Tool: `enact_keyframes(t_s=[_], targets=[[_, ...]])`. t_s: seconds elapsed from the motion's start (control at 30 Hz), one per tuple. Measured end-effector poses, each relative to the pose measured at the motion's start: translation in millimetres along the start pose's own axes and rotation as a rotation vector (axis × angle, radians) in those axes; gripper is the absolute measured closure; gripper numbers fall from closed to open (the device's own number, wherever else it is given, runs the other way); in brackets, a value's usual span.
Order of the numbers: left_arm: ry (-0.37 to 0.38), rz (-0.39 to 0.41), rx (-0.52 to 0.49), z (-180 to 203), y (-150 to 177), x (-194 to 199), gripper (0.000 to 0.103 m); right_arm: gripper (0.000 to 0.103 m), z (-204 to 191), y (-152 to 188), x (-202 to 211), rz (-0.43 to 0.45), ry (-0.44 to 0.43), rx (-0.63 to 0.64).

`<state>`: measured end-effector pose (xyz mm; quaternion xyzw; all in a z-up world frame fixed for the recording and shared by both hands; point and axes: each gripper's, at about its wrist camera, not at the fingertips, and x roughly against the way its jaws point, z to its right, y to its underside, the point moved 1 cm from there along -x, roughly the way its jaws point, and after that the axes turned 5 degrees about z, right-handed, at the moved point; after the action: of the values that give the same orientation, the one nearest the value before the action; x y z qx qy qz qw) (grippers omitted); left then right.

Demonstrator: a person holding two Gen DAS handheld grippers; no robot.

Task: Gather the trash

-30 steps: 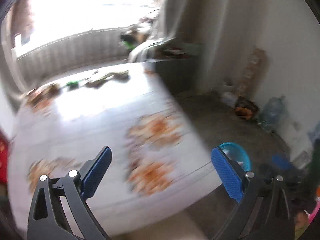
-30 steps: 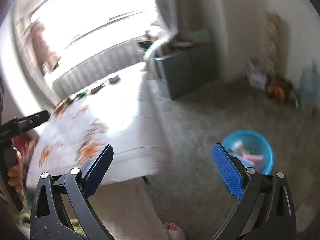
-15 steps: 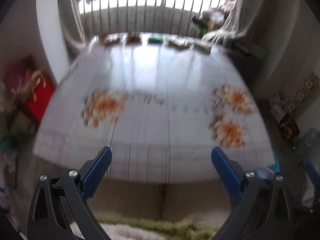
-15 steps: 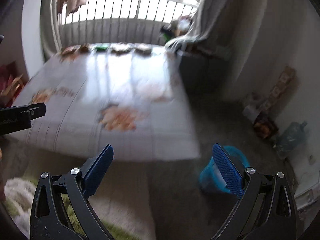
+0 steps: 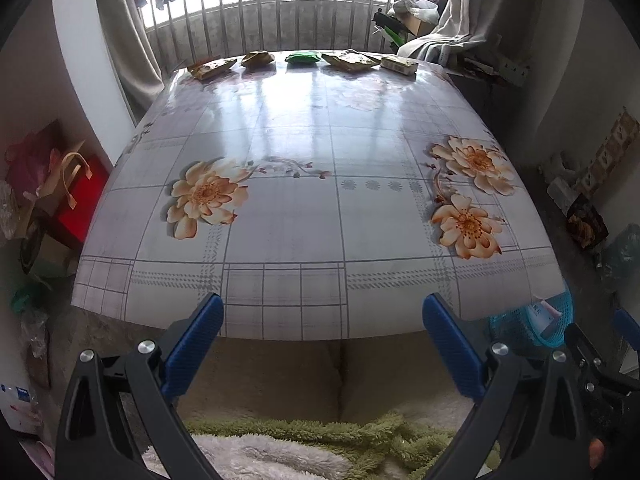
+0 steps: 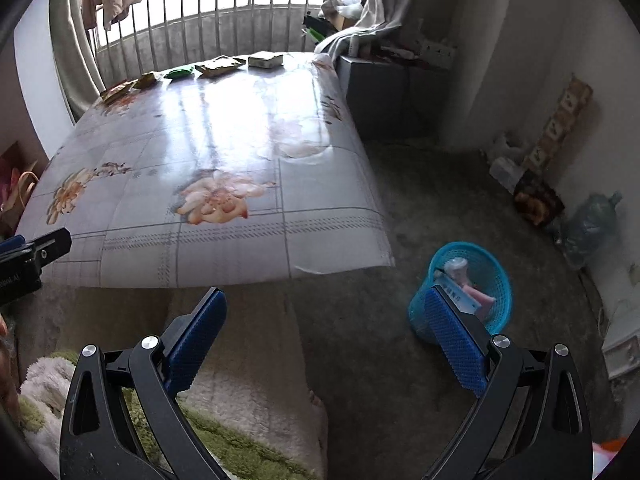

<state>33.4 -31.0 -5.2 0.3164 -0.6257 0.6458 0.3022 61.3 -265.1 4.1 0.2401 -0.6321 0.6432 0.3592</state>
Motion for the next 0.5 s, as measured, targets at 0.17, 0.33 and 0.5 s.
enact_keyframes(t_s=[0.17, 0.33, 0.5], targets=[[-0.016, -0.011, -0.025, 7.7, 0.0, -1.3, 0.005, 0.008, 8.1, 3.5, -0.5, -0.008, 0.011, -0.01], [-0.024, -0.011, -0.059, 15.6, -0.6, -1.5, 0.006, 0.008, 14.6, 3.8, -1.6, -0.003, 0.018, -0.021], [-0.025, -0.022, -0.096, 24.1, 0.8, -3.8, 0.006, 0.008, 18.3, 3.2, -3.5, 0.0, 0.022, -0.028]])
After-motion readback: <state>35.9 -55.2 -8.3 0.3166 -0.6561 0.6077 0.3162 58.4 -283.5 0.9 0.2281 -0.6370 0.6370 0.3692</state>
